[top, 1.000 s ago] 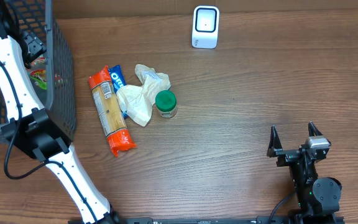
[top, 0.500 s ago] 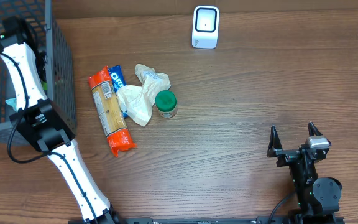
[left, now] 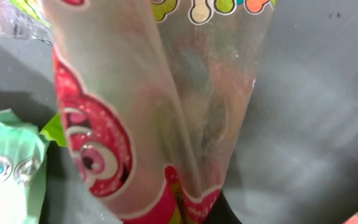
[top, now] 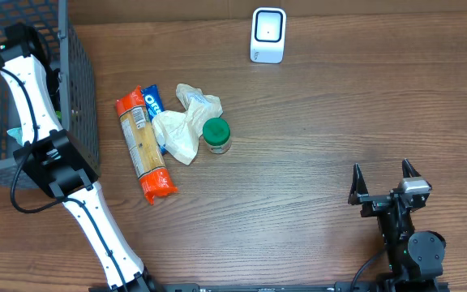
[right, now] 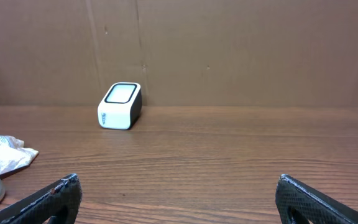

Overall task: Scan the item barcode
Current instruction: 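Close the left gripper on the top of the colourful candy bag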

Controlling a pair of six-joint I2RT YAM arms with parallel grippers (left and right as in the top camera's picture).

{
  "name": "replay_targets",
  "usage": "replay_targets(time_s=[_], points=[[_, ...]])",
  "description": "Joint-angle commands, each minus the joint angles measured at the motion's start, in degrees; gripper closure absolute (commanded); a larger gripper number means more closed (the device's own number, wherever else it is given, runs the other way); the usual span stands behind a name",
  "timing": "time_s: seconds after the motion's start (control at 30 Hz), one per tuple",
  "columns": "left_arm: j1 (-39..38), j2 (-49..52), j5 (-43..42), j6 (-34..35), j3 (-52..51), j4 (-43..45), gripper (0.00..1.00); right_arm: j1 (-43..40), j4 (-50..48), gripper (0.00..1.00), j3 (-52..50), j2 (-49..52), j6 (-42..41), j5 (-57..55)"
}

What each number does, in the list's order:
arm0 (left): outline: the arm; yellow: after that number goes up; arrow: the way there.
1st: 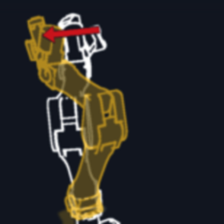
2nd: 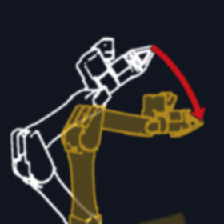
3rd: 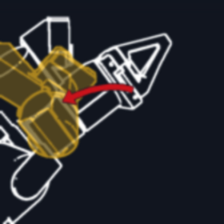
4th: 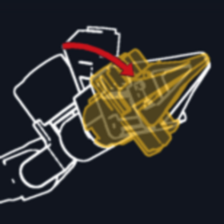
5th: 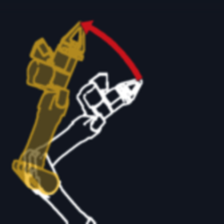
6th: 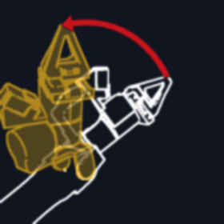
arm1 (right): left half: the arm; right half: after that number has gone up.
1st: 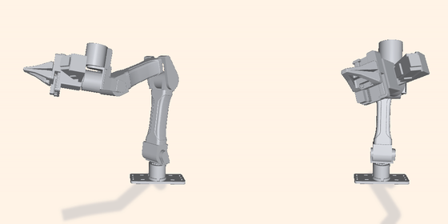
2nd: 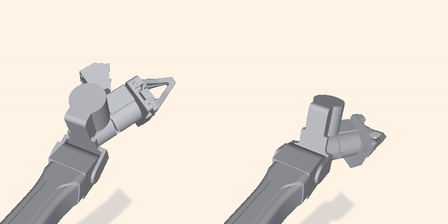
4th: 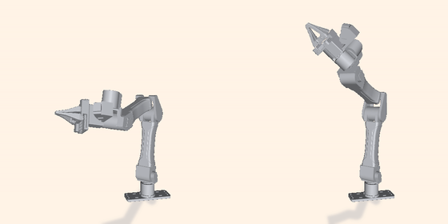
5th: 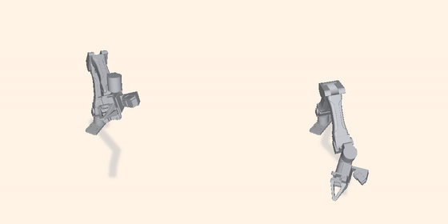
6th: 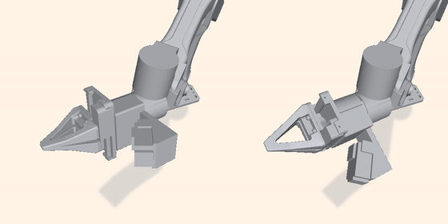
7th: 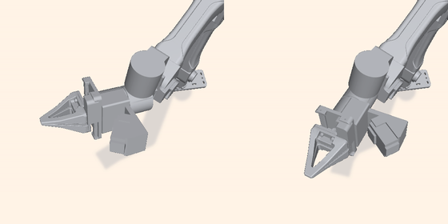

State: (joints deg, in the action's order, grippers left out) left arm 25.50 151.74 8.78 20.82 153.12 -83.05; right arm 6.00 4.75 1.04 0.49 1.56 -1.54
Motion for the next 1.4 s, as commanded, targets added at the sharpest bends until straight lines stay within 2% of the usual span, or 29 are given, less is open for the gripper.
replay_targets(time_s=[0.0,0.27,0.47,0.6,0.63,0.7,0.73,0.8,0.9,1.03,1.37], points=[[-0.02,-2.12,0.17,0.00,4.26,-1.22,0.96,-0.09,-0.22,0.00,-0.59,-0.33,0.37,-0.33],[-0.02,-11.34,0.46,-0.04,12.74,-6.08,0.96,-0.07,-0.22,0.00,-0.59,-0.33,0.37,-0.31],[-0.02,-21.00,1.33,-0.26,13.57,-6.93,0.96,-0.07,-0.22,0.00,-0.59,-0.33,0.37,-0.33],[0.02,-23.10,3.91,-0.22,13.57,-6.58,0.96,-0.07,-0.22,0.00,-0.59,-0.33,0.37,-0.33],[0.11,-22.93,3.85,-0.22,13.46,-6.67,0.92,-0.09,-0.22,0.00,-0.59,-0.33,0.37,-0.31],[0.35,-21.90,3.61,-0.07,12.94,-6.67,0.66,-0.09,-0.22,0.00,-0.59,-0.33,0.37,-0.33],[0.44,-21.38,3.61,0.24,12.48,-6.62,0.47,-0.07,-0.22,0.00,-0.59,-0.33,0.37,-0.33],[0.46,-19.78,3.41,0.59,11.04,-6.01,0.33,-0.09,-0.22,0.00,-0.59,-0.33,0.37,-0.31],[0.46,-17.00,2.69,0.61,8.35,-4.37,0.27,-0.09,-0.22,0.00,-0.59,-0.33,0.37,-0.31],[0.46,-13.22,2.10,0.59,5.25,-2.19,0.27,-0.09,-0.22,0.00,-0.59,-0.33,0.37,-0.33],[0.48,-3.32,2.10,0.55,5.11,0.61,0.24,-0.09,-0.22,0.00,-0.59,-0.33,0.37,-0.31]])
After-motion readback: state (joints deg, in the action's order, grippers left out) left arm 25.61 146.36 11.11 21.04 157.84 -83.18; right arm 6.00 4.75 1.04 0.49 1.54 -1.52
